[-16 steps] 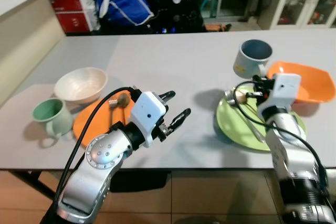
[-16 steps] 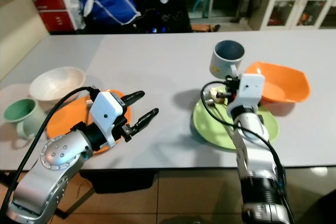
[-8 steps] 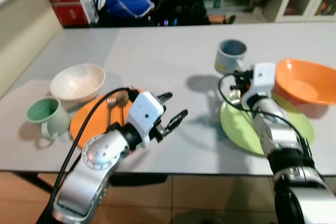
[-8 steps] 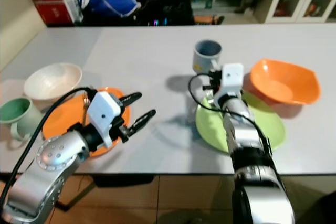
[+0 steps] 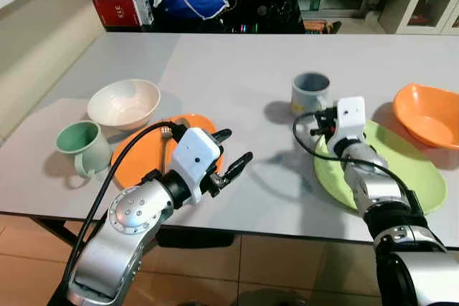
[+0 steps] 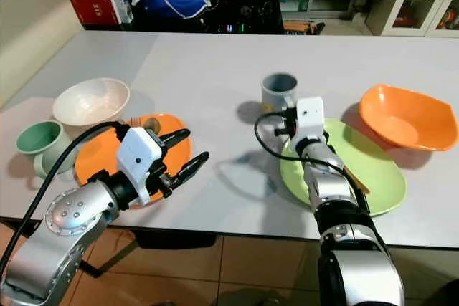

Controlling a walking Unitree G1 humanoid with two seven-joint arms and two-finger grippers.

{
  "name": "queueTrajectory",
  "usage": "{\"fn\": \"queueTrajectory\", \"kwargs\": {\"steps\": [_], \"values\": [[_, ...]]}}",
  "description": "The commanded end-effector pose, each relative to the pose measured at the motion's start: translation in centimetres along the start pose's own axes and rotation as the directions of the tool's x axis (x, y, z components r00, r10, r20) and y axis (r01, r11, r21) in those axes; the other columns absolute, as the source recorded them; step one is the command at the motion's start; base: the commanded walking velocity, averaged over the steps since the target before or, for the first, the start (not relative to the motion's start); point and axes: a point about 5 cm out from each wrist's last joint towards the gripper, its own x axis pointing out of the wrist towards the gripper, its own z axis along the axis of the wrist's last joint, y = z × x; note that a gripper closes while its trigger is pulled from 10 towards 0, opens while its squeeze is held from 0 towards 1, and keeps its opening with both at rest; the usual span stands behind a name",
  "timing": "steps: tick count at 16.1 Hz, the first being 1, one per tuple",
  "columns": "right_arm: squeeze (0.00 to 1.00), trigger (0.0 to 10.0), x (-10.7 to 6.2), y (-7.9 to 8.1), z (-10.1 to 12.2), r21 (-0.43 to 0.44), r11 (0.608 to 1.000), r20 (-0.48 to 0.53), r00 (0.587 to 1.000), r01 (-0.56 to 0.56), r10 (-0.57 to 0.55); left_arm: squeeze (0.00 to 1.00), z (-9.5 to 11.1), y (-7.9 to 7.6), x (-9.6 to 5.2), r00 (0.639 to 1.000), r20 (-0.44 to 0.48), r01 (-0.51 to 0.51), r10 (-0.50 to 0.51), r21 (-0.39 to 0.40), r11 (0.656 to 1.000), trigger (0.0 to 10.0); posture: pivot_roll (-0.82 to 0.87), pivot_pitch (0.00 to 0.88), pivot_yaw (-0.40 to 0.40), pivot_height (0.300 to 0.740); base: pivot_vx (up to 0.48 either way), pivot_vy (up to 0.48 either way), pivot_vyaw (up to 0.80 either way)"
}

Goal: Setting the table

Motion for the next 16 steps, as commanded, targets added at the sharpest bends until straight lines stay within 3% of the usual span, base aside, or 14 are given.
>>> {"fn": "queueTrajectory", "kwargs": {"steps": [1, 7, 16], "values": [[0.00, 10.0, 0.2, -0.6, 0.9, 0.019, 0.999, 0.027, 0.999, 0.035, -0.035, 0.00, 0.4, 0.1, -0.1, 1.000, 0.006, -0.005, 0.005, 0.007, 1.000, 10.0, 0.01, 0.059, 0.054, 0.740, 0.000, 0.000, 0.00], [0.00, 10.0, -0.8, -1.4, 0.2, 0.043, 0.997, 0.029, 0.998, 0.062, -0.063, 0.00, 0.4, 0.0, 0.0, 1.000, 0.009, 0.002, -0.002, -0.001, 1.000, 10.0, 0.00, 0.053, 0.058, 0.740, 0.000, 0.000, 0.00], [0.00, 10.0, -1.9, -1.3, -0.7, 0.093, 0.995, -0.015, 0.999, 0.043, -0.041, 0.00, 0.4, -0.5, 0.1, 0.999, 0.011, 0.044, -0.044, -0.019, 0.999, 10.0, -0.01, 0.050, 0.061, 0.740, 0.000, 0.000, 0.00]]}}
